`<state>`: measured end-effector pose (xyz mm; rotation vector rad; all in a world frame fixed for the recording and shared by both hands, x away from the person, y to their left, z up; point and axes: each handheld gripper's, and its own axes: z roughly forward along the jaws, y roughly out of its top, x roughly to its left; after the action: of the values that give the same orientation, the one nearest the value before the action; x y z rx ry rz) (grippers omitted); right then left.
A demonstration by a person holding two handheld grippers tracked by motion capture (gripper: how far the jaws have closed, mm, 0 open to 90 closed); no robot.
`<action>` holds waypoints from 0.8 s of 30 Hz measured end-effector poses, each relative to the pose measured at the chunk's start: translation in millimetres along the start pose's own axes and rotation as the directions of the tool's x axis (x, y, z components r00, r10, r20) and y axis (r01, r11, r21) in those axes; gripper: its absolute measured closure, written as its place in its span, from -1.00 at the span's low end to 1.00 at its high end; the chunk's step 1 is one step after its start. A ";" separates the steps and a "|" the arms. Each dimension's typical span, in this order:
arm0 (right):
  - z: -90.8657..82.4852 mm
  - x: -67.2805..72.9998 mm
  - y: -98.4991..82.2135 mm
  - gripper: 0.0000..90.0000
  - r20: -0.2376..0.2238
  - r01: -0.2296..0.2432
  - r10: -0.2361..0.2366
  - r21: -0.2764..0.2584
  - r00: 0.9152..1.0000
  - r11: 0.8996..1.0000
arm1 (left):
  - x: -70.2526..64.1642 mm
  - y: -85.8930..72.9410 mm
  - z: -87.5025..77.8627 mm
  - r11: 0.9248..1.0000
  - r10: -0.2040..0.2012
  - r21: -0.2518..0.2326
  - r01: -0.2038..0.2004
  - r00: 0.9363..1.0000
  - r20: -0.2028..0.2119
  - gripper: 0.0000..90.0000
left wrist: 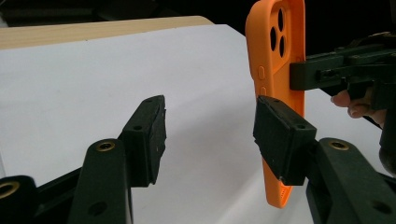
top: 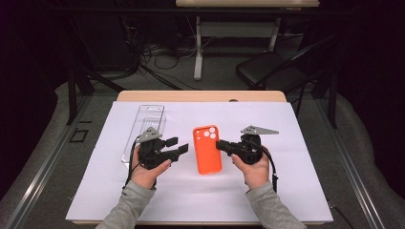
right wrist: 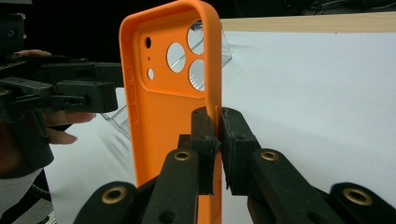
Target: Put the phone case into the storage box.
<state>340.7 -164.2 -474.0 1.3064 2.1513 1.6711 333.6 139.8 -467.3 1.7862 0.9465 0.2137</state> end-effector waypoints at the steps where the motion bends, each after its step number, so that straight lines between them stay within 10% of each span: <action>1: 0.0 0.4 0.0 0.87 0.001 0.001 -0.001 -0.003 1.000 1.000 | -0.4 0.3 -0.5 1.000 0.000 -0.001 0.000 1.000 -0.001 -0.02; 24: 5.8 12.9 -5.5 0.87 0.011 0.039 -0.038 -0.017 0.999 0.999 | -6.5 9.2 -9.1 0.998 0.043 0.036 -0.042 0.999 -0.022 -0.35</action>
<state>333.0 -151.3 -475.8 1.2582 2.1370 1.6608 328.9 140.7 -453.7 1.8412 0.9342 0.2465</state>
